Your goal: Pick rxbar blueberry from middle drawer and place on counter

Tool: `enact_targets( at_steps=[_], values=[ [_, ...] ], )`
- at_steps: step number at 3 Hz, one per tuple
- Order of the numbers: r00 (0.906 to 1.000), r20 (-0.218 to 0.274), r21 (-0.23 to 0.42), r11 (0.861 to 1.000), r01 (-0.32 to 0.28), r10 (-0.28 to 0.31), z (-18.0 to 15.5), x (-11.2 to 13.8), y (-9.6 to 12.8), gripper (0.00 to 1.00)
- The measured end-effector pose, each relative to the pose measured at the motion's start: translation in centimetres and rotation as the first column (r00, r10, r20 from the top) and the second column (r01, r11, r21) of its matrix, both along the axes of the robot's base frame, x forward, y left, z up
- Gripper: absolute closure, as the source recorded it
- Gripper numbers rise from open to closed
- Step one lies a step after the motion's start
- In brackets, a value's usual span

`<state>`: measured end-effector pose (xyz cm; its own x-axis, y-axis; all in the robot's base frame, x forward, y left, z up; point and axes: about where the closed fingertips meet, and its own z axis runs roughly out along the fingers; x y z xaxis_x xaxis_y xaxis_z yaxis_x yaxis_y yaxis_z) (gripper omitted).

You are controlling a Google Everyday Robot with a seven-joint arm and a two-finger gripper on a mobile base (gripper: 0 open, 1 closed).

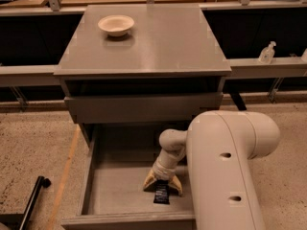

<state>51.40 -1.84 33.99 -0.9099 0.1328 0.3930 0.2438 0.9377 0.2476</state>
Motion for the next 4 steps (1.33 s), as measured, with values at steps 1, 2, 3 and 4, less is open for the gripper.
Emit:
enact_targets(
  at_steps=[1, 2, 3, 4],
  values=[
    [1.0000, 0.000, 0.000, 1.000, 0.000, 0.000, 0.61, 0.01, 0.00, 0.62],
    [1.0000, 0.000, 0.000, 1.000, 0.000, 0.000, 0.83, 0.01, 0.00, 0.85],
    [1.0000, 0.000, 0.000, 1.000, 0.000, 0.000, 1.38, 0.01, 0.00, 1.00],
    [1.0000, 0.000, 0.000, 1.000, 0.000, 0.000, 1.57, 0.01, 0.00, 1.00]
  ],
)
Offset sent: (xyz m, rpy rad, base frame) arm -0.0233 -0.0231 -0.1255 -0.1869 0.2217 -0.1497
